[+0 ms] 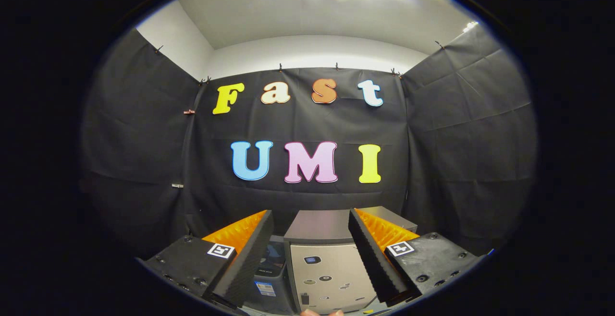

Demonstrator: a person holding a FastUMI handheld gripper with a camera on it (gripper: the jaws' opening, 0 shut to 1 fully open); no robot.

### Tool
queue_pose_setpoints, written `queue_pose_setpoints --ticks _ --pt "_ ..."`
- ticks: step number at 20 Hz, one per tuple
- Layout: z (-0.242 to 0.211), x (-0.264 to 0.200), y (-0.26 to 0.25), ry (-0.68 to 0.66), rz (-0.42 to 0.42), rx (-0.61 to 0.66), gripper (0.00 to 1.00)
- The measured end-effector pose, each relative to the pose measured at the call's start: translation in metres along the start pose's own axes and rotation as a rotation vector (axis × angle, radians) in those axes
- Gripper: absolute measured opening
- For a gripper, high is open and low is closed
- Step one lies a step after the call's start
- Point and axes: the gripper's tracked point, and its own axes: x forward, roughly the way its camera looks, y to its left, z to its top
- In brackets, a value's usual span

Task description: Put the clothes into the washing machine and then close the washing machine lid.

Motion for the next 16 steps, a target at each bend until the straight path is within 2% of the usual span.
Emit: queue_pose_setpoints --ticks 16 --pt "-0.0027 0.0004 0.0055 0.012 0.003 -0.016 0.99"
